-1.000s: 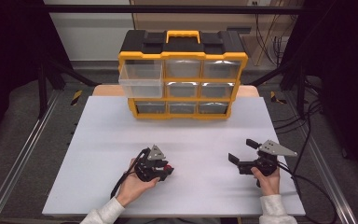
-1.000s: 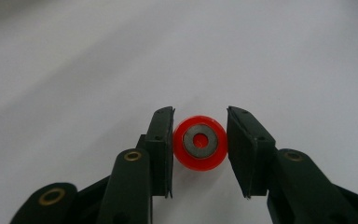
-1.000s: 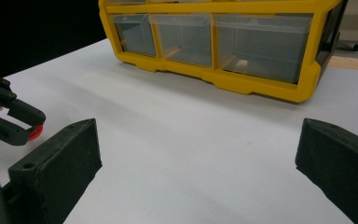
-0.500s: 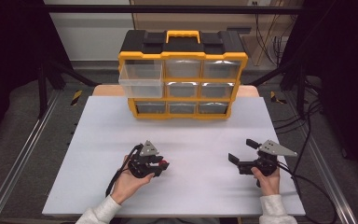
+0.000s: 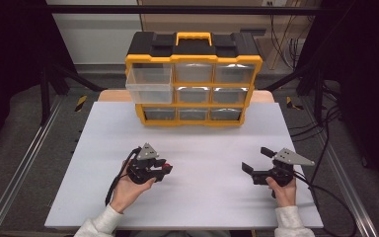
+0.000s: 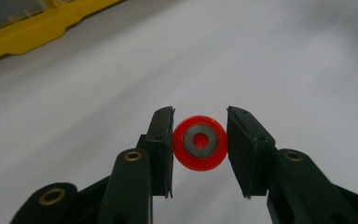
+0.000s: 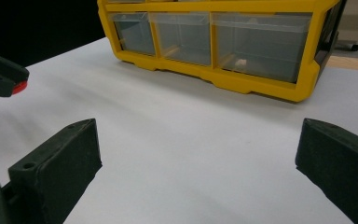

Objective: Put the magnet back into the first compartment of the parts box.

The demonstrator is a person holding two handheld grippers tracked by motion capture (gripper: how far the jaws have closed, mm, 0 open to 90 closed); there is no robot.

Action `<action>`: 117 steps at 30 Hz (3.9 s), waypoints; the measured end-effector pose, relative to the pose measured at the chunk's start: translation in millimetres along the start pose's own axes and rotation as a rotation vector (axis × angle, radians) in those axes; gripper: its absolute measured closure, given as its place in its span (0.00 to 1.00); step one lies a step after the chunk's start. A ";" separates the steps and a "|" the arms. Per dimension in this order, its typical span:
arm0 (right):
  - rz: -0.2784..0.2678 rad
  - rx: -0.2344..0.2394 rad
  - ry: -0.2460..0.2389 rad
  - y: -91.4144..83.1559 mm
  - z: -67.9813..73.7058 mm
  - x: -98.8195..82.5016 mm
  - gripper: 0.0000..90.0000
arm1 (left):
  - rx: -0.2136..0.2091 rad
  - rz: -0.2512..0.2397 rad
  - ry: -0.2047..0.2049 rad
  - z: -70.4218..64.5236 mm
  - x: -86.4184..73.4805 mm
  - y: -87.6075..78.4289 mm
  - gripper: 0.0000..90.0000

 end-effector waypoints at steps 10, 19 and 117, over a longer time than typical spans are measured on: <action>0.003 0.001 0.000 0.2 0.6 -0.6 0.00 | 0.016 -0.027 -0.007 7.5 4.5 -14.0 0.69; 0.006 -0.001 -0.002 0.2 0.2 -0.6 0.00 | 0.027 -0.051 -0.016 15.0 8.0 -26.6 0.69; 0.004 -0.010 -0.005 -1.2 -0.5 0.3 0.00 | 0.082 -0.226 -0.020 53.2 82.7 -100.2 0.69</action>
Point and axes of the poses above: each handheld gripper's, and its own axes: y roughly forward along the jaws, x roughly out of its top, z roughly to its left, the point moved 2 cm from there along y, roughly forward along the jaws, and after that the axes turned 4 degrees about x, right-handed, at the moved point
